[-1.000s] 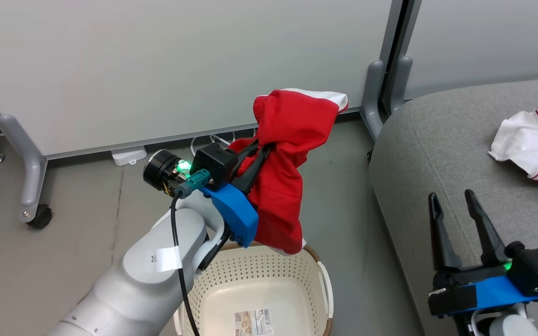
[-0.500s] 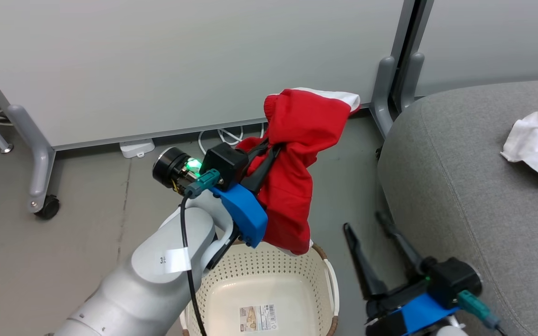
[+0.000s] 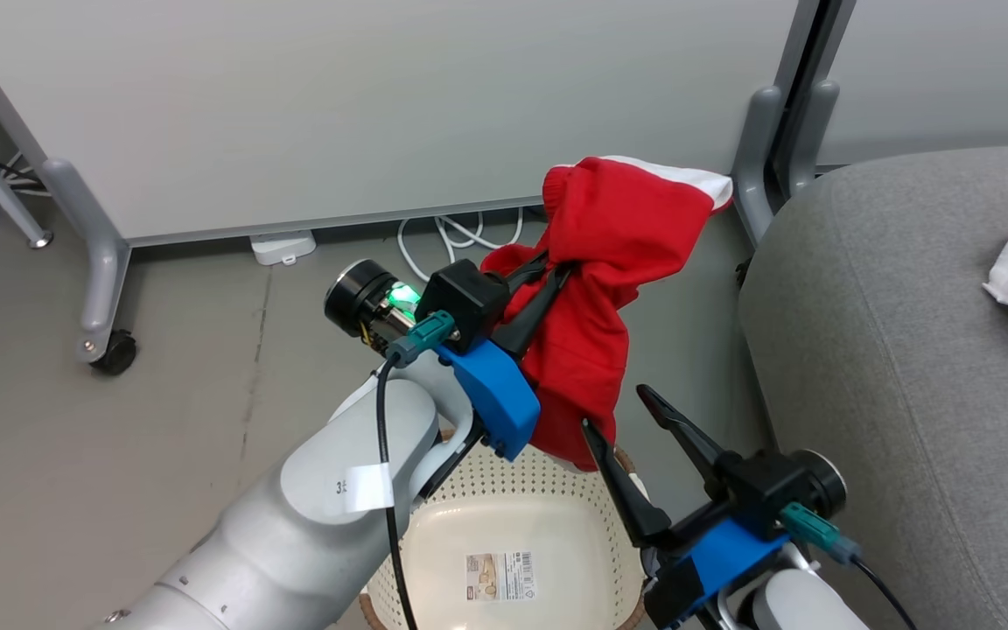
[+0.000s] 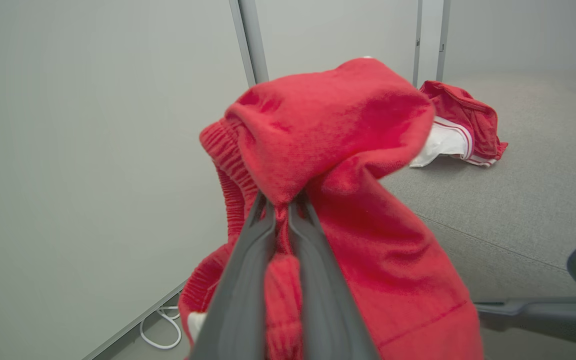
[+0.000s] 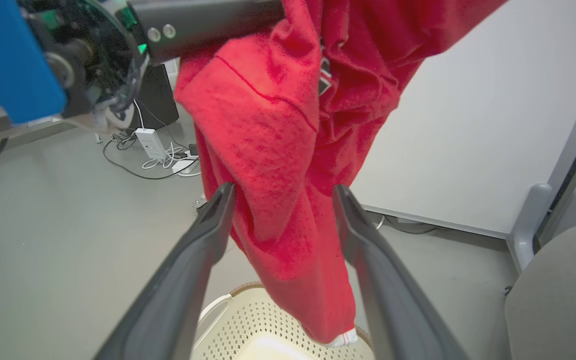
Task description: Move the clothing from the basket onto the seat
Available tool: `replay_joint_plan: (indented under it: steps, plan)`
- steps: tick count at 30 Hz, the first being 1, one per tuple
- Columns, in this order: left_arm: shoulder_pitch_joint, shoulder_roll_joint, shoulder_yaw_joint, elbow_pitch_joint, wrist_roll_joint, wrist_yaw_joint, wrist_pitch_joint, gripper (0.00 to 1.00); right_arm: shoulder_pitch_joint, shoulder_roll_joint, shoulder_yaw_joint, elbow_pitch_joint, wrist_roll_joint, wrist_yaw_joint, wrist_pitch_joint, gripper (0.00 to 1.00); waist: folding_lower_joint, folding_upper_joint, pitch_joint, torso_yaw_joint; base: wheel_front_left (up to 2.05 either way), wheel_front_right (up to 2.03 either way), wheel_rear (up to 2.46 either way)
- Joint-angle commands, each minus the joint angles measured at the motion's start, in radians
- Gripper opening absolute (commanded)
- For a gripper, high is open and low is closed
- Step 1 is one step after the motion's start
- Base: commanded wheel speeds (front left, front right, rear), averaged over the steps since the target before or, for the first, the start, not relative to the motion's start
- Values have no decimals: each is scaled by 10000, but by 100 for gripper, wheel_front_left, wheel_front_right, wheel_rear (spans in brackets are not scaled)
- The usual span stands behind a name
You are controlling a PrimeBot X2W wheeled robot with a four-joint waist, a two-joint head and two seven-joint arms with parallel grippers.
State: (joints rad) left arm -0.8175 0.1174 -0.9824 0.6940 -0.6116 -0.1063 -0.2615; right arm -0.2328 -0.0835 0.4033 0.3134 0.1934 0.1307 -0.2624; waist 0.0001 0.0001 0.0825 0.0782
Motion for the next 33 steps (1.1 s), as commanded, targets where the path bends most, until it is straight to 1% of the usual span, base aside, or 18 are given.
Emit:
replay_joint_plan:
  steps: [1, 6, 11, 12, 13, 14, 33]
  plan:
    - [-167, -48, 5, -46, 54, -13, -54, 0, -311, -35, 155, 248, -1, 1, -38, 100, -1, -1, 97, 84, 0, 0, 0]
    - [-304, -203, -40, -108, 145, -55, -54, 0, -1097, 70, 331, 1049, -45, 1, -38, 100, -1, -1, 307, 259, 0, 0, 0]
    - [-365, -318, -45, -143, 233, -97, -54, 0, -1711, 208, 408, 1350, 34, 1, -38, 100, -1, -1, 474, 402, 0, 0, 0]
    - [-383, -333, -31, -139, 228, -100, -54, 0, -1786, 227, 412, 1358, 60, 1, -38, 49, -1, -1, 499, 423, 0, 0, 0]
    - [-399, -344, -16, -130, 232, -99, -54, 0, -1863, 244, 401, 1374, 87, 1, -38, 27, -1, -1, 521, 439, 0, 0, 0]
    - [-412, -352, 2, -117, 244, -109, -54, 0, -1901, 259, 412, 1405, 141, 1, -38, 0, -1, -1, 543, 453, 0, 0, 0]
    - [-396, -383, 262, 8, 469, -191, -54, 0, -1983, 323, 426, 1316, 167, 1, -38, 0, -1, -1, 637, 423, 0, 0, 0]
